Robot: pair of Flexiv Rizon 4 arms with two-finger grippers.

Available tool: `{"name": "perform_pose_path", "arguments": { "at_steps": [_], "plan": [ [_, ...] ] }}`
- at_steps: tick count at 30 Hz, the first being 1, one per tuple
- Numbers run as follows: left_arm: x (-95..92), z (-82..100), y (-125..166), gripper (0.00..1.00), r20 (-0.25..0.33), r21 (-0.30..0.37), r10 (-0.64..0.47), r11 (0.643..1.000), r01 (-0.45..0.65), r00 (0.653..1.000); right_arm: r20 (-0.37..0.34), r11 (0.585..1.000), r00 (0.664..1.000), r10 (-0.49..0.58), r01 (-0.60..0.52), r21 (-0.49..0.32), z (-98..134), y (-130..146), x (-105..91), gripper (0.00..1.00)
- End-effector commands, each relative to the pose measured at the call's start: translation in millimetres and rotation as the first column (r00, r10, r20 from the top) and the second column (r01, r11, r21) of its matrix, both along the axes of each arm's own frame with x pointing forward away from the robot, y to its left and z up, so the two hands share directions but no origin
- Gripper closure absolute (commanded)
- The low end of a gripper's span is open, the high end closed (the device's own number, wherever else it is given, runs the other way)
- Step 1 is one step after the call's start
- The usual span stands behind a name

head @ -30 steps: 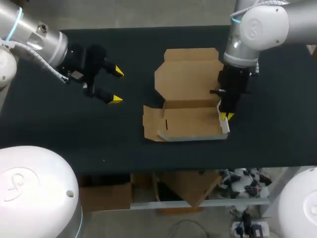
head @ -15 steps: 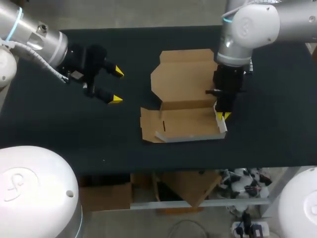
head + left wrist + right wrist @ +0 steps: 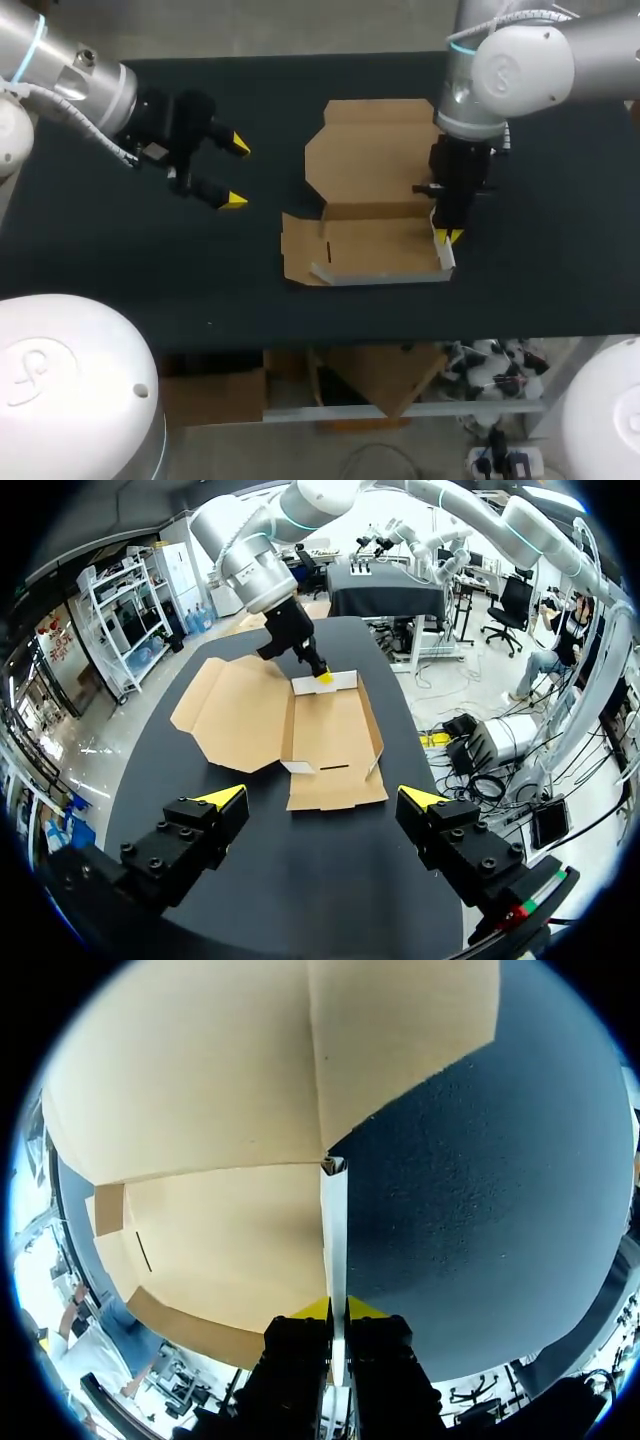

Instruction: Assemble the packaging by folding the flat box into shape, placing the metal phone stand inside, and closing the box properly

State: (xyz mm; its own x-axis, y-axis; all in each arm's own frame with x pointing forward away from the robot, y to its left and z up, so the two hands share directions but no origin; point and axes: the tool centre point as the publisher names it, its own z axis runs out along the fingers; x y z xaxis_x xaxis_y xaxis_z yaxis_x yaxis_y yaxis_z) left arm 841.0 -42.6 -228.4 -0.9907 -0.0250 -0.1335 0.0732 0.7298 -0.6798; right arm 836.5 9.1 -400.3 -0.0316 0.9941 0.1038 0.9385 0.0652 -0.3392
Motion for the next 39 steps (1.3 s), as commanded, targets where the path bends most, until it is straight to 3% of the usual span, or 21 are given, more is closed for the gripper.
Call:
{"name": "perform_pose_path", "arguments": {
  "at_steps": [1,15,20,39],
  "plan": [
    [0.0,0.9,0.2,0.0,-0.002,0.004,0.0,1.0,0.0,1.0,0.041,1.0,0.999,-0.008,0.007,0.005,-5.7,-0.5,-4.0,0.96],
    [0.0,0.9,0.2,0.0,-0.002,0.004,0.0,1.0,0.0,1.0,0.116,1.0,0.993,-0.027,0.026,0.012,-9.5,3.0,1.8,0.94],
    [0.0,0.9,0.2,0.0,-0.002,0.004,0.0,1.0,0.0,1.0,0.133,0.999,0.991,-0.03,0.028,0.022,-10.5,4.3,4.2,0.87],
    [0.0,0.9,0.2,0.0,-0.002,0.004,0.0,1.0,0.0,1.0,0.228,0.998,0.972,-0.057,0.049,0.041,-14.2,8.6,8.6,0.87]
  ]
}}
